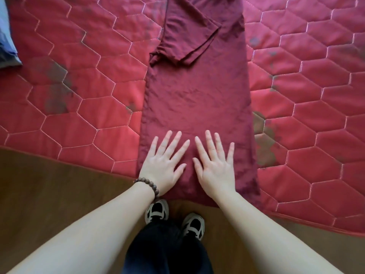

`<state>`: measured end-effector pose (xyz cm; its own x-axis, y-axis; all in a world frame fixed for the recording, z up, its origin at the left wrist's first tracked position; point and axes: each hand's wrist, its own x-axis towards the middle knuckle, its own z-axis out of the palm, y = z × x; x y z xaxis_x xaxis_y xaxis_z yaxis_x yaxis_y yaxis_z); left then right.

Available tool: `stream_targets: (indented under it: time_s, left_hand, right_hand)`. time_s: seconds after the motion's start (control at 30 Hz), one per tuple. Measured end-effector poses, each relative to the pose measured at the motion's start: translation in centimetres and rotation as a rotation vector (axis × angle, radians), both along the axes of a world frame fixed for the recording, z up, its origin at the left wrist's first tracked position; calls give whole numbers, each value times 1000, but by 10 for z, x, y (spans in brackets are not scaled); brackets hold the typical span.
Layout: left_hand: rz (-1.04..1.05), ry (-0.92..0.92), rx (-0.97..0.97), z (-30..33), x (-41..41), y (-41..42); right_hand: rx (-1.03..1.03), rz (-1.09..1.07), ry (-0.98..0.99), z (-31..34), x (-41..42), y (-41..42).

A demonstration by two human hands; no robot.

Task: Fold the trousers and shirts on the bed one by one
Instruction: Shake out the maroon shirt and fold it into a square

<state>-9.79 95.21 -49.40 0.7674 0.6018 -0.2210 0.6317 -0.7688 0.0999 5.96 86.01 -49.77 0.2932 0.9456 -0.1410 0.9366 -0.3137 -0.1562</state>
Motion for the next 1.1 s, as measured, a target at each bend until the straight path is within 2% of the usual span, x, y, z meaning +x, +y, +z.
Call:
stream_targets:
  time_s: [0.33, 0.47, 0.53, 0.63, 0.7, 0.77, 0.9, 1.0, 1.1]
  left_hand:
    - [-52, 106, -28, -1, -99, 11]
    - [-116, 150, -91, 9, -111, 10]
    - [-100, 92, -83, 14, -107, 8]
    - [-67, -120, -96, 19, -96, 6]
    - [-33, -225, -137, 23, -89, 7]
    - [5, -282, -165, 27, -83, 9]
    - [34, -350, -224, 34, -76, 16]
    - [26, -305, -273, 35, -80, 22]
    - [-16, -299, -262, 34, -95, 26]
  right_hand:
    - [-226, -59, -92, 7, 49, -67]
    - [-224, 110, -55, 15, 34, -65]
    - [-245, 180, -30, 15, 23, -65]
    - [-231, 102, -18, 18, 7, -61]
    - [-152, 78, 55, 22, -7, -57]
    - [-63, 147, 127, 27, -25, -52]
    - [-75, 225, 181, 30, -65, -34]
    - [-10, 111, 278, 27, -79, -23]
    - [95, -84, 457, 25, -75, -18]
